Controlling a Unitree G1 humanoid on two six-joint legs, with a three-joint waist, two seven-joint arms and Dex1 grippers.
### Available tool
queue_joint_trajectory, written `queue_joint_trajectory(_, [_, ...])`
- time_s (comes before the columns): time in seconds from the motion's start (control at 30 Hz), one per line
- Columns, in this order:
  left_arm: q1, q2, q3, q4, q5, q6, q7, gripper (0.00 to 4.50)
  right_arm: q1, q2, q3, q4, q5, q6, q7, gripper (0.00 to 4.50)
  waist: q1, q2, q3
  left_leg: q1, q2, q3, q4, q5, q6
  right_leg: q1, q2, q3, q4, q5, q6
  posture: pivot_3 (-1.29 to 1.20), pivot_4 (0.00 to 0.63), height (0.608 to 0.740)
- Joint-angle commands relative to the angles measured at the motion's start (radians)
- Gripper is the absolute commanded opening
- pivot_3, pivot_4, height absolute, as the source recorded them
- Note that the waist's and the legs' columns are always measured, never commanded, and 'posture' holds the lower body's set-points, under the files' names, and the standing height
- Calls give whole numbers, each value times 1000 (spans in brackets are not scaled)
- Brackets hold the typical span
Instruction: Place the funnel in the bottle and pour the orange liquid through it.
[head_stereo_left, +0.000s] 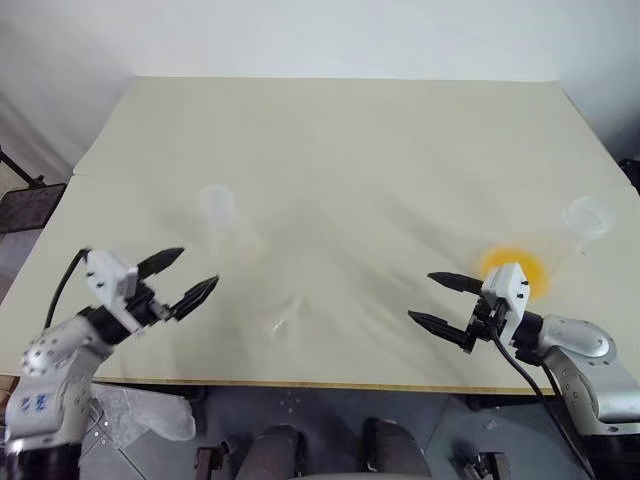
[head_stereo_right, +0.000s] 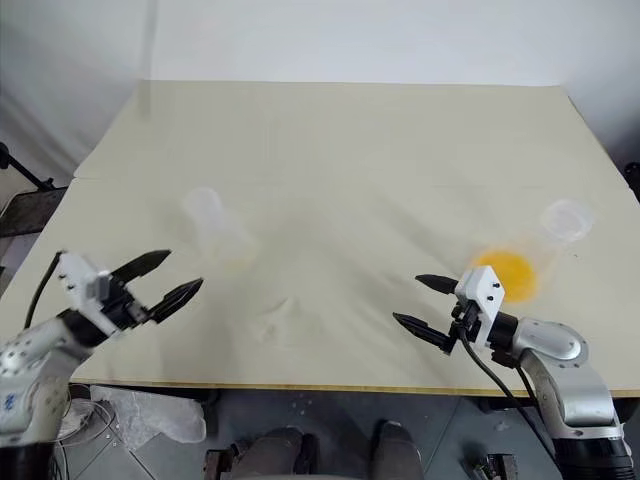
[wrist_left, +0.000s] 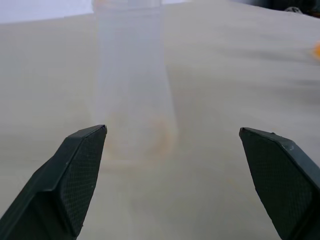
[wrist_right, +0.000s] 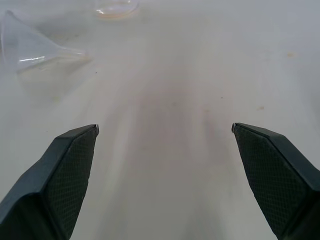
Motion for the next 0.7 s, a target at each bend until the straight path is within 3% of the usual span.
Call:
queue_joint_trajectory(0.03, [-49, 1, -15, 39, 32, -14, 20, 4500, 19, 7, -15, -26, 9, -18, -7, 4475, -5, 0, 0, 0, 0, 0, 0, 0, 0, 0, 0, 0, 0, 0, 0, 0, 150, 740])
queue_joint_trajectory(0.27, [-232, 11, -62, 197, 102, -44, 27, 4500, 79, 15, -31, -70, 13, -21, -39, 4475, -1, -1, 0, 0, 1, 1, 1, 0, 0, -1, 1, 0, 1, 0, 0, 0, 150, 740])
queue_joint_trajectory(0.7, [-419, -27, -111, 356, 121, -102, -18, 4500, 88, 26, -30, -85, 7, -21, -64, 4475, 0, -2, 1, 0, 0, 1, 1, 0, 0, -1, 1, 0, 2, 0, 0, 0, 150, 740])
